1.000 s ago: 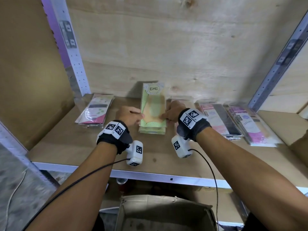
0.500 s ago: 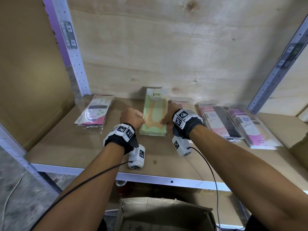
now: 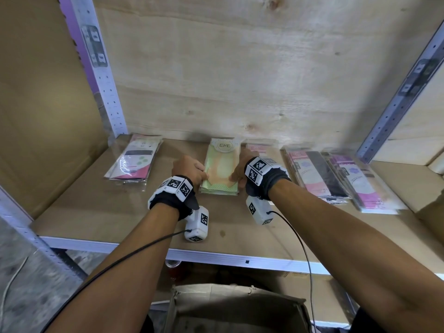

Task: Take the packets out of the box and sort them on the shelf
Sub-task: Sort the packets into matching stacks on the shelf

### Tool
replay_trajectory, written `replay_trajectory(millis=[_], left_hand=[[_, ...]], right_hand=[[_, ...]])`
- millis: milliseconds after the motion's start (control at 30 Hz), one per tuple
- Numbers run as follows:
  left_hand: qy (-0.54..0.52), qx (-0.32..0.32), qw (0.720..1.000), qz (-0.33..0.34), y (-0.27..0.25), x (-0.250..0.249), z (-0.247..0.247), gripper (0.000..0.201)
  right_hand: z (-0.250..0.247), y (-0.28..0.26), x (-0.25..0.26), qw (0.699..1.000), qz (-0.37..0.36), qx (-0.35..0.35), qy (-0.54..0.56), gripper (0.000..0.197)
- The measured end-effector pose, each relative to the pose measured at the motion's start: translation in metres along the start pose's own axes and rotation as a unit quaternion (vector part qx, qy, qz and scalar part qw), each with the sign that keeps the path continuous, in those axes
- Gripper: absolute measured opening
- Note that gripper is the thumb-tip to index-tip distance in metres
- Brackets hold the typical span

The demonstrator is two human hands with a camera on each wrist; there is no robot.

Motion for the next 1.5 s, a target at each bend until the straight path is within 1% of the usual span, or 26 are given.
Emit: replay_trajectory(millis=[100,167,267,300,400,467,533,567,633,667,700,733,767,833,867,933,1000,1100,1133,1200,1233,1300,1367,1400,1433,1500], left_hand=[[0.007,-0.004,1.000,0.002,0.001,0.001,0.000,0.017],[0.007,-0.006,1.000,0.000,0.002,0.002,0.000,0.017],[-0.001,0.003,1.000,-0.013,0.002,0.003,0.000,0.019],[-0.007,0.005,1.000,-0.017,0.003,0.004,0.001,0.021],[-0.018,0.008,0.999,-0.026,0.005,0.005,0.001,0.023],[-0.019,0.011,0.999,-0.026,0.005,0.006,0.001,0.023],[-0.022,0.018,0.999,-0.023,0.005,0.006,0.001,0.022],[-0.022,0.019,0.999,-0.017,0.006,0.007,0.000,0.019],[-0.019,0.016,1.000,-0.006,0.008,0.007,-0.009,0.017],[-0.018,0.009,1.000,-0.002,0.010,0.008,-0.017,0.020],[-0.020,-0.003,1.000,0.001,0.012,0.009,-0.026,0.029],[-0.028,-0.019,0.999,0.006,0.014,0.009,-0.038,0.038],[-0.037,-0.041,0.998,0.011,0.015,0.009,-0.051,0.043],[-0.040,-0.090,0.995,0.025,0.018,0.010,-0.079,0.038],[-0.026,-0.110,0.993,0.032,0.019,0.011,-0.092,0.029],[0.000,-0.138,0.990,0.039,0.019,0.016,-0.116,0.011],[-0.004,-0.164,0.986,0.023,0.020,0.029,-0.139,0.013],[0.014,-0.173,0.985,-0.017,0.020,0.050,-0.162,0.011],[0.022,-0.167,0.985,-0.030,0.021,0.056,-0.165,0.020],[0.039,-0.145,0.988,-0.043,0.021,0.063,-0.169,0.041],[0.044,-0.135,0.989,-0.037,0.022,0.065,-0.170,0.045],[0.055,-0.120,0.991,-0.016,0.023,0.069,-0.172,0.043],[0.045,-0.109,0.993,0.006,0.023,0.071,-0.173,0.035],[0.037,-0.103,0.994,0.008,0.023,0.072,-0.173,0.032],[0.025,-0.100,0.995,-0.002,0.024,0.075,-0.172,0.032],[-0.019,-0.095,0.995,-0.038,0.023,0.080,-0.172,0.033]], right_hand=[[0.003,0.010,-0.003,1.000,-0.002,-0.005,-0.002,0.075],[0.005,0.012,-0.003,1.000,-0.009,-0.007,-0.001,0.076],[0.007,0.010,-0.004,1.000,-0.010,-0.002,0.022,0.097],[0.006,0.008,-0.003,0.999,-0.010,-0.005,0.032,0.099],[0.003,0.003,0.000,0.999,-0.017,-0.012,0.044,0.090],[0.001,0.000,0.002,0.999,-0.020,-0.014,0.037,0.076],[-0.001,-0.001,0.004,1.000,-0.021,-0.021,0.003,0.063],[-0.002,0.000,0.006,0.999,-0.018,-0.028,-0.028,0.065],[-0.004,0.002,0.009,0.996,-0.013,-0.034,-0.082,0.077],[-0.005,0.004,0.011,0.994,-0.012,-0.038,-0.101,0.081],[-0.006,0.006,0.013,0.993,-0.013,-0.043,-0.110,0.081],[-0.007,0.008,0.015,0.992,-0.016,-0.047,-0.114,0.077],[-0.009,0.009,0.020,0.992,-0.024,-0.059,-0.112,0.063],[-0.016,0.006,0.034,0.988,-0.043,-0.098,-0.108,0.022],[-0.017,0.006,0.044,0.988,-0.052,-0.108,-0.099,0.016],[-0.013,0.006,0.067,0.989,-0.087,-0.103,-0.058,0.014],[-0.002,0.007,0.091,0.990,-0.123,-0.062,0.042,0.015],[0.019,0.007,0.125,0.971,-0.148,0.027,0.186,0.004],[0.026,0.007,0.135,0.965,-0.148,0.046,0.214,0.003],[0.039,0.006,0.151,0.948,-0.142,0.090,0.271,0.008],[0.045,0.004,0.159,0.936,-0.141,0.109,0.303,0.011],[0.055,0.001,0.172,0.923,-0.148,0.121,0.332,0.014],[0.067,-0.003,0.180,0.912,-0.146,0.141,0.356,0.008],[0.072,-0.004,0.183,0.907,-0.142,0.152,0.367,0.009],[0.076,-0.004,0.186,0.900,-0.134,0.159,0.383,0.013],[0.081,-0.003,0.187,0.902,-0.120,0.148,0.386,0.014]])
Point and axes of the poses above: each hand's wrist, its own y-axis towards the middle knuckle, its own z-axis out of the palm, x = y × z, the point moved 5 cm from there along y, towards the middle knuckle, and after that the axes turned 10 degrees about -y, right-handed, at the moved point
